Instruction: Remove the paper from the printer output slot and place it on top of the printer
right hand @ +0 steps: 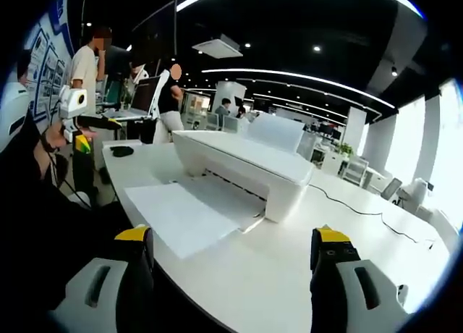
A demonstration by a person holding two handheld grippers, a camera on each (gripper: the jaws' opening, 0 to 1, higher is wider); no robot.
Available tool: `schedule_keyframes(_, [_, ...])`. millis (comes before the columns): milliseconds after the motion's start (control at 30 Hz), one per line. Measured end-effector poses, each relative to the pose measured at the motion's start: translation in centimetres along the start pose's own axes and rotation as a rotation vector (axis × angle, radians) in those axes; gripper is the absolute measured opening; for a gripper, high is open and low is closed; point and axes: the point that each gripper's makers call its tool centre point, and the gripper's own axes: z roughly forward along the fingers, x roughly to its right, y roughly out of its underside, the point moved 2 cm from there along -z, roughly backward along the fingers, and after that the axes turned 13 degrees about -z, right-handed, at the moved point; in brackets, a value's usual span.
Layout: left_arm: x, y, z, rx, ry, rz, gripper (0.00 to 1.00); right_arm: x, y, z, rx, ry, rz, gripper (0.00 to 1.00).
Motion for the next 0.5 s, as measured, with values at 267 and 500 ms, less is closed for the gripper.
schedule_keyframes(267, [0.4,-0.06,0.04,-0.001,0.008,0.004,0.97,0.06,-0.07,-0.09,-0.001,0.004,-0.005,0.85])
schedule_keyframes(500, [0.53,0.02,0.17,-0.002,0.014,0.003,0.97,0.17,-0.15,-0.16,0.001,0.01,-0.008,0.85])
